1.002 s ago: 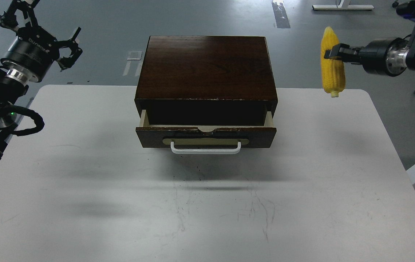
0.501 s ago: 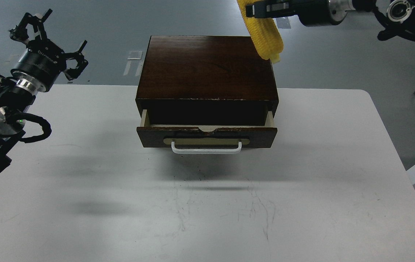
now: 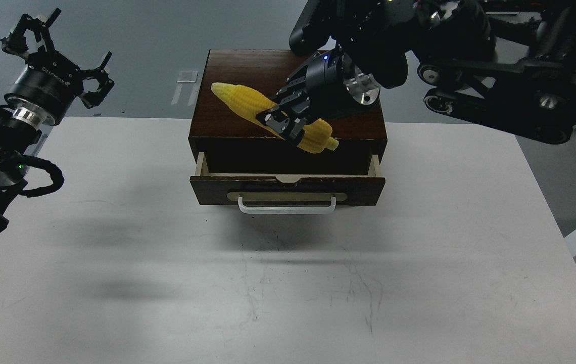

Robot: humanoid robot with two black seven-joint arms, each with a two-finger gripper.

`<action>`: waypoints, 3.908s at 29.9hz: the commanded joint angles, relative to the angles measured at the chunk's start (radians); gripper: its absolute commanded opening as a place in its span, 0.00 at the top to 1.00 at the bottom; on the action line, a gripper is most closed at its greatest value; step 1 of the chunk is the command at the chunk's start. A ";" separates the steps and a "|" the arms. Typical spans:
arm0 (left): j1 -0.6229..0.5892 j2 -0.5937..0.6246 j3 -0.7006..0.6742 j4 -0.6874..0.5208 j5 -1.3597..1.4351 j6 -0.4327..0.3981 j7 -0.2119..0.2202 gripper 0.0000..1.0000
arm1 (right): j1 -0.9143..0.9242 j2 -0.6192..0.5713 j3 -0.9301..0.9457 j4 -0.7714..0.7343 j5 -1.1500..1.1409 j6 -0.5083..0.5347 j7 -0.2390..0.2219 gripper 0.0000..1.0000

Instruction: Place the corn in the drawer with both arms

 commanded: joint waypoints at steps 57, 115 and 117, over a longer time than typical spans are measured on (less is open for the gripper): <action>0.003 0.005 0.003 0.000 0.002 -0.005 0.006 0.02 | -0.111 0.076 -0.068 -0.119 -0.246 0.000 0.046 0.49; -0.008 -0.005 0.000 0.003 -0.005 -0.005 0.004 0.02 | -0.396 -0.250 0.346 -0.719 1.560 0.000 0.037 0.00; -0.008 -0.006 -0.002 0.003 -0.008 -0.005 0.004 0.02 | -0.430 -0.250 0.360 -0.724 1.636 0.000 0.037 0.00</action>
